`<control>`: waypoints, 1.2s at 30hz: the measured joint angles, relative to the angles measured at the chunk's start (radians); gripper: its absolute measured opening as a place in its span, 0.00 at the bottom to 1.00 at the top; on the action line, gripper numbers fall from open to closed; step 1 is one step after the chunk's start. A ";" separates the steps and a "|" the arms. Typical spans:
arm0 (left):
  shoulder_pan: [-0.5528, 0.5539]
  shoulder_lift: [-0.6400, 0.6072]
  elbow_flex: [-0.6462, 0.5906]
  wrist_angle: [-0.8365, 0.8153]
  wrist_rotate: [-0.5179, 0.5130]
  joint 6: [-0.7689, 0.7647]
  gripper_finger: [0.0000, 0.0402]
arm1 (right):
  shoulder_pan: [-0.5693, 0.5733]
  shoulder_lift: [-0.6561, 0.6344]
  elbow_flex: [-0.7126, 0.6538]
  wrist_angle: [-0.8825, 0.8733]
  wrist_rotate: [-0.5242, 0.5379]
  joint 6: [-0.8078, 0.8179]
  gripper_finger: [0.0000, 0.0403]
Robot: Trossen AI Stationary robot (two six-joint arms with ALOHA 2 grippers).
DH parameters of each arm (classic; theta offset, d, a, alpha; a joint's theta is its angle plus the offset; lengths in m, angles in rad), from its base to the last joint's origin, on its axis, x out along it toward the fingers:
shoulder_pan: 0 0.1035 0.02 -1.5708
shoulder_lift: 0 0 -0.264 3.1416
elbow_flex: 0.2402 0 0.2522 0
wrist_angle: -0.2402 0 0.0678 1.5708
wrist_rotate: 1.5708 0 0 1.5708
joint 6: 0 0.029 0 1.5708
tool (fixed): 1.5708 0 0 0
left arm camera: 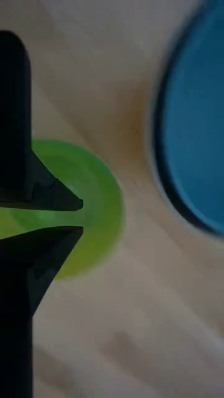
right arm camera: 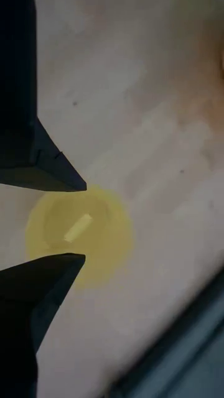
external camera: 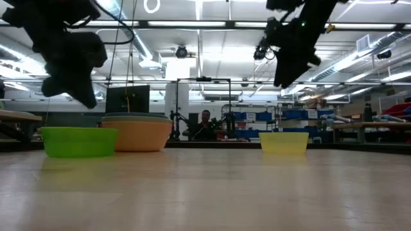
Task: Nest bowls inside each other
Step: Stack the yellow bowl on top of the blue bowl
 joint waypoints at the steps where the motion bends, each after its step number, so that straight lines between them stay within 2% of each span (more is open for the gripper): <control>1: 0.000 0.000 0.000 0.034 0.002 0.015 0.15 | -0.011 0.008 -0.019 0.042 -0.040 0.000 0.40; 4: 0.000 0.000 0.006 0.142 0.010 0.068 0.15 | -0.044 0.062 -0.065 0.156 -0.121 -0.018 0.40; 10: 0.000 -0.001 0.010 0.333 0.040 0.122 0.15 | -0.098 0.222 -0.045 0.220 -0.150 -0.060 0.40; 17: 0.000 -0.001 0.010 0.350 0.046 0.121 0.15 | -0.132 0.341 -0.027 0.222 -0.148 -0.065 0.40; 24: 0.000 -0.001 0.010 0.354 0.046 0.121 0.15 | -0.141 0.387 -0.027 0.260 -0.145 -0.096 0.38; 27: 0.000 -0.001 0.010 0.363 0.046 0.120 0.15 | -0.147 0.397 -0.027 0.272 -0.135 -0.109 0.31; 31: 0.000 -0.001 0.010 0.401 0.046 0.121 0.15 | -0.152 0.399 -0.025 0.277 -0.150 -0.167 0.06; 36: 0.000 -0.001 0.010 0.507 0.041 0.146 0.15 | -0.110 0.388 0.040 0.277 -0.126 -0.222 0.01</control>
